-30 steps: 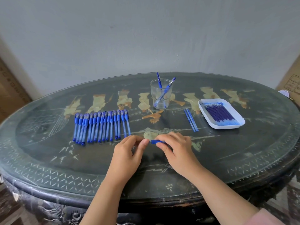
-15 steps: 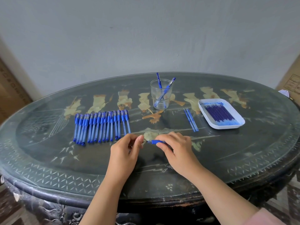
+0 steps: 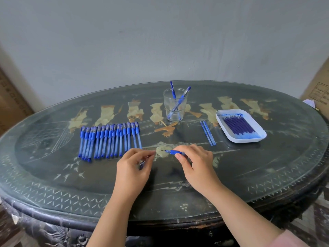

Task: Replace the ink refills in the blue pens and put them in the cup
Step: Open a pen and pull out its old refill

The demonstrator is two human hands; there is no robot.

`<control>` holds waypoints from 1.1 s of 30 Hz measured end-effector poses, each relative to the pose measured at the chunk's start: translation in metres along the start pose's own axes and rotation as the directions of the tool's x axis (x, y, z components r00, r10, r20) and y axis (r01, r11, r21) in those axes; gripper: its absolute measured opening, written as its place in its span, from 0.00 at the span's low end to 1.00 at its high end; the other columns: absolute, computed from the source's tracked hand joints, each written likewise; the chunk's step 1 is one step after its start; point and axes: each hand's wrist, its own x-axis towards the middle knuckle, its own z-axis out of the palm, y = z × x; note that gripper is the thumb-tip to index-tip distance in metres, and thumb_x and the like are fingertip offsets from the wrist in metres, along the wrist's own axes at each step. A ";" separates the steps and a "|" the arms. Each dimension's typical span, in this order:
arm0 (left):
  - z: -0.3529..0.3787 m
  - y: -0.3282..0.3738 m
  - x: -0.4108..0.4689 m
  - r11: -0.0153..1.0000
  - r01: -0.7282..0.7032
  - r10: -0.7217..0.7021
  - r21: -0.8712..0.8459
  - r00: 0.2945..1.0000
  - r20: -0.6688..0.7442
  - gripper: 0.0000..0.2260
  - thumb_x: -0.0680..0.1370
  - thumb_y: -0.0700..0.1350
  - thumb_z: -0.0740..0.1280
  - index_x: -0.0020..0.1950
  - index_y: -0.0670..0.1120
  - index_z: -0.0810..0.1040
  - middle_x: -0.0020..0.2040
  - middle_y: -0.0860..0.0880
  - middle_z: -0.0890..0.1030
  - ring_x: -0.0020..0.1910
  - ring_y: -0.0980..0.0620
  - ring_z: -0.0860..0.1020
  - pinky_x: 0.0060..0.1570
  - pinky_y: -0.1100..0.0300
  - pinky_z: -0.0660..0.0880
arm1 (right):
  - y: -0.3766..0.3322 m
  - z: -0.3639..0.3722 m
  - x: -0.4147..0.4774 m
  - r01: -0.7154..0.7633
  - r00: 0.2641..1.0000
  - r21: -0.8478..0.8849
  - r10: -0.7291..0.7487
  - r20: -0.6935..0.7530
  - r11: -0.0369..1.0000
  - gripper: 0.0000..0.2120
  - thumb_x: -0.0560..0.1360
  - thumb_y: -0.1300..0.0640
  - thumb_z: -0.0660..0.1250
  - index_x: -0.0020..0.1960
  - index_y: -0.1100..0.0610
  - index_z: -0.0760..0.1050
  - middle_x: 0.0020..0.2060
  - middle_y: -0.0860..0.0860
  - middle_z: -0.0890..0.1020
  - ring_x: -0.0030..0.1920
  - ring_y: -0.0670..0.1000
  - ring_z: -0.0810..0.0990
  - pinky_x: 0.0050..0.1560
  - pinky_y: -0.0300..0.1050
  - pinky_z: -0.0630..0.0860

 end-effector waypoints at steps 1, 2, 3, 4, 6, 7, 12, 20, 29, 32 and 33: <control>0.001 -0.001 0.000 0.999 -0.036 0.035 0.038 0.999 0.026 0.11 0.72 0.37 0.75 0.51 0.49 0.85 0.43 0.56 0.80 0.43 0.58 0.78 0.46 0.71 0.72 | 0.000 0.000 0.000 0.000 1.000 -0.002 0.000 0.001 1.000 0.09 0.79 0.46 0.56 0.55 0.41 0.73 0.44 0.42 0.80 0.45 0.47 0.77 0.48 0.48 0.63; 0.002 -0.003 -0.001 0.997 -0.045 0.041 0.064 0.997 0.059 0.13 0.72 0.38 0.75 0.53 0.51 0.84 0.44 0.57 0.79 0.45 0.57 0.77 0.48 0.68 0.72 | 0.000 0.000 0.000 0.000 1.000 -0.003 0.000 0.002 1.000 0.09 0.79 0.46 0.56 0.55 0.41 0.73 0.43 0.42 0.80 0.45 0.47 0.77 0.48 0.49 0.64; 0.003 -0.003 -0.001 0.996 -0.024 0.016 0.081 0.995 0.094 0.15 0.72 0.38 0.74 0.55 0.52 0.81 0.44 0.59 0.79 0.46 0.57 0.76 0.49 0.65 0.71 | 0.000 0.000 0.000 0.000 1.000 -0.005 0.000 0.003 1.000 0.09 0.79 0.46 0.56 0.55 0.41 0.73 0.43 0.42 0.79 0.45 0.47 0.77 0.48 0.49 0.64; 0.003 -0.003 -0.001 0.996 0.017 -0.028 0.093 0.992 0.120 0.16 0.71 0.38 0.74 0.54 0.53 0.78 0.44 0.60 0.79 0.47 0.56 0.75 0.49 0.63 0.71 | 0.000 0.000 0.000 0.000 1.000 -0.007 0.000 0.005 1.000 0.09 0.79 0.46 0.56 0.55 0.41 0.74 0.43 0.42 0.79 0.44 0.47 0.77 0.48 0.49 0.65; 0.004 -0.005 0.000 0.990 0.072 -0.090 0.125 0.986 0.140 0.13 0.70 0.39 0.74 0.49 0.53 0.76 0.43 0.61 0.79 0.47 0.55 0.74 0.49 0.59 0.71 | 0.000 -0.001 0.000 0.002 1.000 -0.013 -0.002 0.006 1.000 0.09 0.79 0.46 0.56 0.55 0.42 0.74 0.43 0.43 0.79 0.45 0.47 0.77 0.48 0.50 0.65; 0.005 -0.006 0.000 0.987 0.057 -0.078 0.148 0.987 0.141 0.11 0.70 0.39 0.74 0.46 0.52 0.77 0.42 0.61 0.79 0.46 0.54 0.74 0.48 0.58 0.71 | 0.000 -0.001 -0.001 0.004 1.000 -0.015 -0.004 0.005 1.000 0.09 0.79 0.46 0.56 0.55 0.42 0.74 0.43 0.43 0.80 0.44 0.48 0.78 0.47 0.50 0.66; 0.008 -0.011 -0.001 0.975 -0.091 0.061 0.204 0.987 0.148 0.09 0.67 0.38 0.78 0.41 0.50 0.83 0.39 0.60 0.80 0.42 0.51 0.74 0.44 0.57 0.73 | -0.001 -0.001 0.000 0.008 1.000 -0.029 -0.008 -0.002 1.000 0.08 0.79 0.47 0.57 0.54 0.42 0.73 0.43 0.43 0.80 0.44 0.48 0.78 0.46 0.49 0.65; 0.010 -0.011 0.000 0.964 -0.168 0.137 0.205 0.978 0.156 0.11 0.69 0.40 0.78 0.48 0.51 0.83 0.41 0.59 0.82 0.42 0.51 0.74 0.43 0.53 0.76 | -0.002 -0.002 0.000 0.006 1.000 -0.034 -0.005 0.030 0.999 0.10 0.79 0.46 0.55 0.55 0.42 0.73 0.45 0.43 0.80 0.46 0.48 0.77 0.48 0.49 0.64; 0.012 -0.011 0.000 0.975 -0.133 0.109 0.179 0.984 0.143 0.15 0.70 0.43 0.78 0.54 0.52 0.80 0.42 0.62 0.81 0.42 0.52 0.73 0.45 0.51 0.76 | -0.003 -0.002 0.000 0.008 1.000 -0.035 -0.007 0.026 0.999 0.09 0.80 0.46 0.55 0.55 0.41 0.73 0.44 0.43 0.80 0.46 0.48 0.77 0.46 0.47 0.62; 0.011 -0.010 0.000 0.975 -0.128 0.102 0.182 0.984 0.149 0.15 0.70 0.44 0.77 0.55 0.52 0.80 0.43 0.62 0.81 0.43 0.53 0.72 0.46 0.51 0.76 | -0.004 -0.003 0.000 0.010 0.999 -0.042 -0.009 0.031 0.999 0.09 0.80 0.46 0.55 0.55 0.41 0.73 0.45 0.43 0.80 0.46 0.47 0.77 0.46 0.48 0.62; 0.011 -0.011 0.000 0.975 -0.126 0.099 0.183 0.984 0.149 0.15 0.70 0.44 0.77 0.55 0.52 0.80 0.43 0.62 0.82 0.43 0.53 0.72 0.46 0.51 0.76 | -0.005 -0.004 0.000 0.010 0.999 -0.044 -0.009 0.031 0.999 0.09 0.80 0.46 0.55 0.55 0.41 0.73 0.44 0.43 0.80 0.46 0.47 0.77 0.47 0.48 0.63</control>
